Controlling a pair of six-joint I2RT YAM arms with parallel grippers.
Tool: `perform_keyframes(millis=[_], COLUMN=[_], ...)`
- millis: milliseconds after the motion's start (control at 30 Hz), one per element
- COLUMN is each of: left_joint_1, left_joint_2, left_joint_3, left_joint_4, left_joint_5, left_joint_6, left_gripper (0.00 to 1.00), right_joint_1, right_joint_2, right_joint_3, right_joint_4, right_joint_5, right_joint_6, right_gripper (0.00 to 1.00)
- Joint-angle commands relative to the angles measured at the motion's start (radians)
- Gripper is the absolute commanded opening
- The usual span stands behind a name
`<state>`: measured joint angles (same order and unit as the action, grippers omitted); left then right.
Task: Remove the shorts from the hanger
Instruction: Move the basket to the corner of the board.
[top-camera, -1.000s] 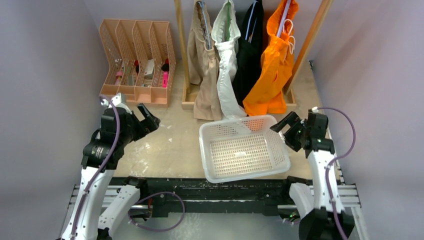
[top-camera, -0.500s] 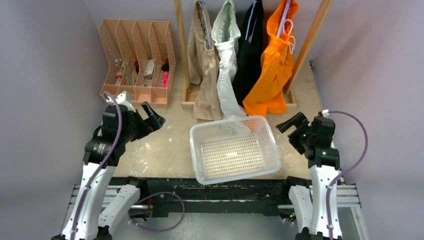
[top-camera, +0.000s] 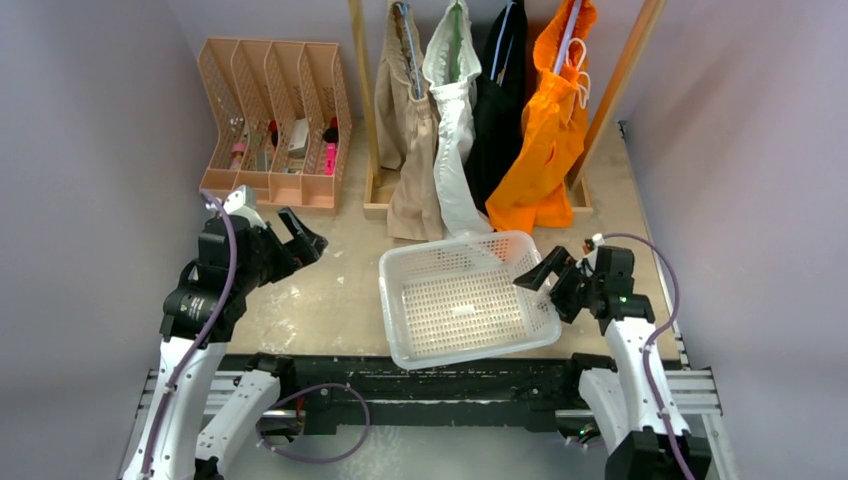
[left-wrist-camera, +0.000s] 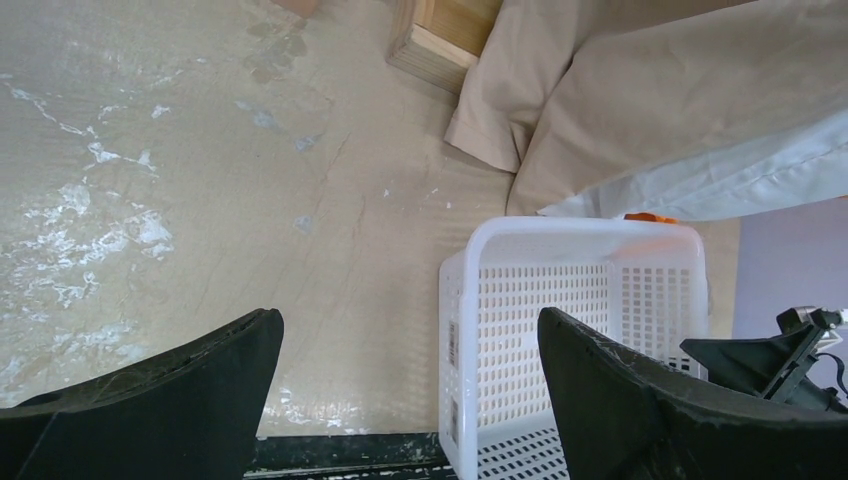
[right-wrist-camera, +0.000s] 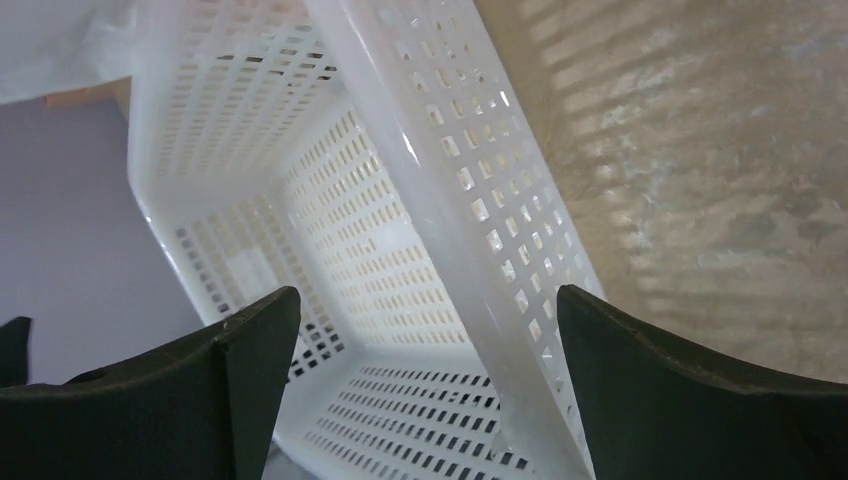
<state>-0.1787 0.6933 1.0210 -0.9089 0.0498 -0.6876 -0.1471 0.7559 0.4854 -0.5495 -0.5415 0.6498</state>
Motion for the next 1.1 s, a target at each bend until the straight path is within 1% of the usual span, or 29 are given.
perform_keyframes(millis=[0, 67, 133, 233, 367, 433, 533, 600, 667, 767, 867, 933, 1000, 1067], left_joint_1=[0.006, 0.007, 0.005, 0.005, 0.005, 0.005, 0.005, 0.005, 0.005, 0.005, 0.005, 0.005, 0.007, 0.006], left_joint_2=[0.001, 0.013, 0.024, 0.034, 0.034, 0.036, 0.036, 0.034, 0.032, 0.027, 0.029, 0.031, 0.032, 0.032], left_joint_3=[0.037, 0.021, 0.009, -0.002, 0.019, 0.038, 0.055, 0.058, 0.057, 0.047, 0.041, 0.041, 0.038, 0.034], left_joint_4=[0.024, 0.033, 0.045, 0.060, 0.023, -0.010, -0.042, -0.049, -0.054, -0.049, -0.043, -0.042, -0.040, -0.034], left_joint_5=[-0.019, -0.021, 0.004, 0.044, 0.030, 0.007, -0.021, -0.026, -0.035, -0.048, -0.054, -0.063, -0.073, -0.077], left_joint_6=[-0.003, -0.011, -0.018, -0.030, -0.004, 0.010, 0.020, 0.025, 0.025, 0.018, 0.011, 0.007, 0.005, -0.003], left_gripper=[0.99, 0.99, 0.99, 0.99, 0.99, 0.99, 0.99, 0.99, 0.99, 0.99, 0.99, 0.99, 0.99, 0.99], right_joint_1=[0.186, 0.316, 0.421, 0.576, 0.816, 0.920, 1.023, 1.056, 1.058, 1.058, 1.058, 1.057, 1.056, 1.058], right_joint_2=[-0.075, -0.127, -0.103, 0.050, 0.237, 0.351, 0.501, 0.559, 0.577, 0.533, 0.461, 0.422, 0.399, 0.414], right_joint_3=[-0.021, -0.075, -0.095, -0.043, 0.081, 0.162, 0.287, 0.336, 0.360, 0.362, 0.313, 0.267, 0.222, 0.198], right_joint_4=[0.140, 0.244, 0.301, 0.354, 0.477, 0.479, 0.430, 0.365, 0.283, 0.190, 0.164, 0.219, 0.339, 0.449], right_joint_5=[-0.026, -0.003, 0.045, 0.110, 0.244, 0.301, 0.376, 0.425, 0.479, 0.529, 0.546, 0.520, 0.485, 0.438], right_joint_6=[0.214, 0.347, 0.397, 0.417, 0.465, 0.459, 0.436, 0.415, 0.396, 0.383, 0.408, 0.411, 0.403, 0.421], right_gripper=[0.99, 0.99, 0.99, 0.99, 0.99, 0.99, 1.00, 1.00, 1.00, 1.00, 1.00, 1.00, 1.00, 1.00])
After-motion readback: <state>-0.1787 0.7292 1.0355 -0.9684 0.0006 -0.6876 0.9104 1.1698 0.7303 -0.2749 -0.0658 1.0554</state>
